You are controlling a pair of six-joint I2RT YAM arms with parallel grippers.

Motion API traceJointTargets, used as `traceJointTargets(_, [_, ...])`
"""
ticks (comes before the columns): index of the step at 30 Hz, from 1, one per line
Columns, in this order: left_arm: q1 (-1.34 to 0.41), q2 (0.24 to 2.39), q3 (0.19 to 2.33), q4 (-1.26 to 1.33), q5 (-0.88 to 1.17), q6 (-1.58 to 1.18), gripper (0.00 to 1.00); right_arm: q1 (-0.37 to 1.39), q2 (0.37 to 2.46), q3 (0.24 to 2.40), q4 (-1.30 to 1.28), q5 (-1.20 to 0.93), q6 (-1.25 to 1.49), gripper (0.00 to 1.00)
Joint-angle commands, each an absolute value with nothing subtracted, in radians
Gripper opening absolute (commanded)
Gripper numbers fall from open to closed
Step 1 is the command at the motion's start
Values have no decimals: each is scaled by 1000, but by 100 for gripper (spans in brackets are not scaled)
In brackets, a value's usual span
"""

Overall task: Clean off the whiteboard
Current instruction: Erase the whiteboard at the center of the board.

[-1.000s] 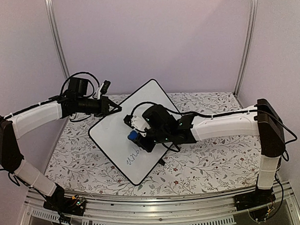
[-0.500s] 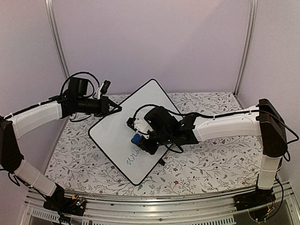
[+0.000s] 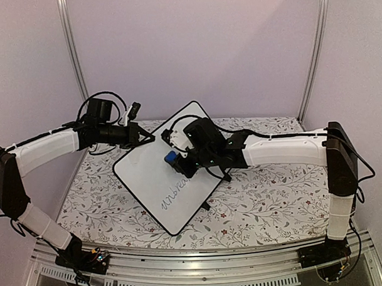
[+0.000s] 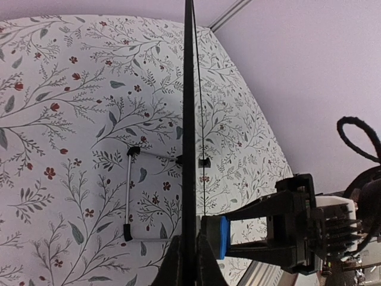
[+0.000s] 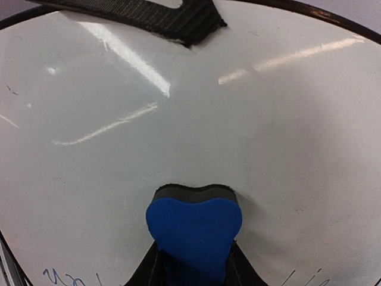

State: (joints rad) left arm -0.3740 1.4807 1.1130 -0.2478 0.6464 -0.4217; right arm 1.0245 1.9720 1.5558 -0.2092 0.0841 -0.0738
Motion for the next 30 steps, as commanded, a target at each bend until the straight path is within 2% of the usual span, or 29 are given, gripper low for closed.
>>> traceJointTargets(1, [-385,1479,1105,-219,629,-366,0,1022,1967,1469,-254,85,-44,28])
traceJointTargets(8, [-386,1480,1103,-218,626,-366,0,1023,1911,1368,-244,55,-20,27])
traceJointTargets(20, [-386,1482,1103,-217,628,-367,0,1039,1881,1317,-244,50,-12,27])
traceJointTargets(30, [-385,1485,1103,-219,619,-365,0,1050,1929,1503,-256,58,-61,27])
